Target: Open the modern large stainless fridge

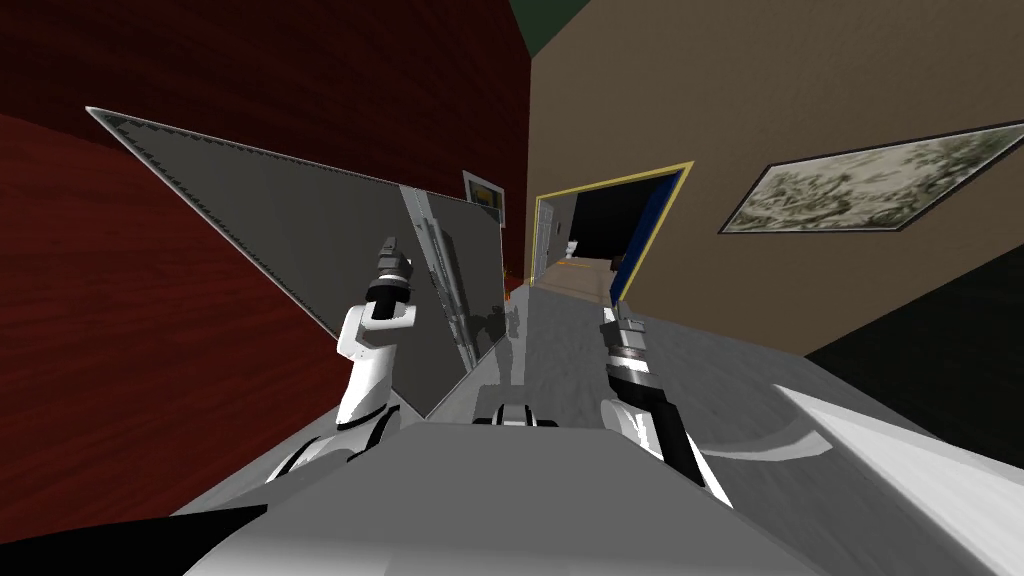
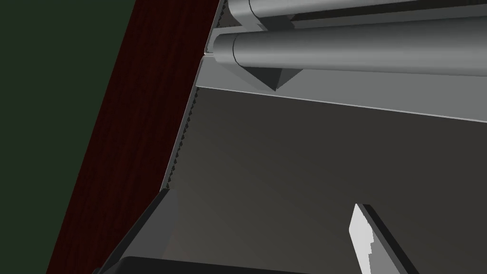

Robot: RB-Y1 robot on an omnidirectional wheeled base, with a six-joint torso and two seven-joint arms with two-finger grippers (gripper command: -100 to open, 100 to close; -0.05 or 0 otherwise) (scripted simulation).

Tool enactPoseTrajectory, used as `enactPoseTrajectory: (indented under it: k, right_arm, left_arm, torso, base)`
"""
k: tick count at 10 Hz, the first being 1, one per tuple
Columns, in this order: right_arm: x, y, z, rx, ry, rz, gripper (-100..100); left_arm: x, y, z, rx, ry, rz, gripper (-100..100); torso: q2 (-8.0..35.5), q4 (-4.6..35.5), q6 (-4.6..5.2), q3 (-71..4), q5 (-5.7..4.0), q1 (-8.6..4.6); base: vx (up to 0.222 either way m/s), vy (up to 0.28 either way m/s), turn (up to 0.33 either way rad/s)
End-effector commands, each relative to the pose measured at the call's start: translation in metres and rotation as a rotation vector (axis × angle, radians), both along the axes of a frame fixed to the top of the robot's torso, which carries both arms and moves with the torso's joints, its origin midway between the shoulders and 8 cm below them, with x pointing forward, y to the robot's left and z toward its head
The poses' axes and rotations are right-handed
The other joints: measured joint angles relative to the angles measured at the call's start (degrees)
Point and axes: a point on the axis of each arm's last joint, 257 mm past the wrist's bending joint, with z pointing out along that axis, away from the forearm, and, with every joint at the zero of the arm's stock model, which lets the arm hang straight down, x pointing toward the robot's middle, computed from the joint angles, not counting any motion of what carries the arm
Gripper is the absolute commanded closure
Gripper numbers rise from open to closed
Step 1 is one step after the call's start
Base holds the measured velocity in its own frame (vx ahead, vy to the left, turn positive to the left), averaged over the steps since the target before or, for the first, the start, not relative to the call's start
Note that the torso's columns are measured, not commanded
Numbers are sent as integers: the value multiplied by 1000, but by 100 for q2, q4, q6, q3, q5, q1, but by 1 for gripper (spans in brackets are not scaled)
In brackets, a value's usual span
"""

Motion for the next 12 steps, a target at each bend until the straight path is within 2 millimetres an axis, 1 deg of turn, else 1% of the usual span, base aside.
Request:
enactPoseTrajectory:
  k: [1,2,3,4,5,6,7,8,9,10,11,12]
  right_arm:
    - [0,0,0,0,0,0,0]
    - [0,0,0,0,0,0,0]
    - [0,0,0,0,0,0,0]
    - [0,0,0,0,0,0,0]
    - [0,0,0,0,0,0,0]
    - [0,0,0,0,0,0,0]
    - [0,0,0,0,0,0,0]
    - [0,0,0,0,0,0,0]
    - [0,0,0,0,0,0,0]
    - [0,0,0,0,0,0,0]
    - [0,0,0,0,0,0,0]
    - [0,0,0,0,0,0,0]
  left_arm:
    - [0,21,23,-36,-21,48,-100]
    - [-3,44,30,-69,-18,102,-100]
    - [-3,42,39,-74,-35,96,-100]
    - [-7,63,46,-99,-40,144,-100]
    - [-7,62,55,-116,-52,143,-100]
    - [-13,83,63,-148,-61,188,-100]
    - [-14,83,70,-163,-71,186,-100]
    - [-14,82,73,-164,-76,184,-100]
    - [-21,105,79,-212,-80,232,-100]
    - [-21,102,87,-215,-95,225,-100]
    - [-29,125,89,-262,-97,273,-100]
    - [-30,122,98,-269,-115,264,-100]
  torso:
    - [-1,0,6,-1,-3,-13]
    - [0,0,2,0,-4,-14]
    - [1,0,4,0,-5,-20]
    - [0,1,2,0,-5,-14]
    - [-2,-1,4,-1,-3,-12]
    - [1,0,2,0,-3,-9]
    - [2,0,4,1,-3,-15]
    - [1,1,2,1,-5,-15]
    - [1,0,1,1,0,-1]
    - [-2,-1,6,-2,-2,-11]
    - [-1,0,1,-1,-4,-12]
    - [-4,-2,5,-2,-4,-18]
  base:
    - [-2,-55,-91]
    - [-3,-75,-149]
    - [3,-66,-65]
    - [13,-62,-121]
    - [6,-57,-73]
    - [4,-75,-135]
    - [10,-71,-62]
    - [10,-34,12]
    - [17,-52,-127]
    - [18,-51,-72]
    - [28,-62,-119]
    - [27,-57,-63]
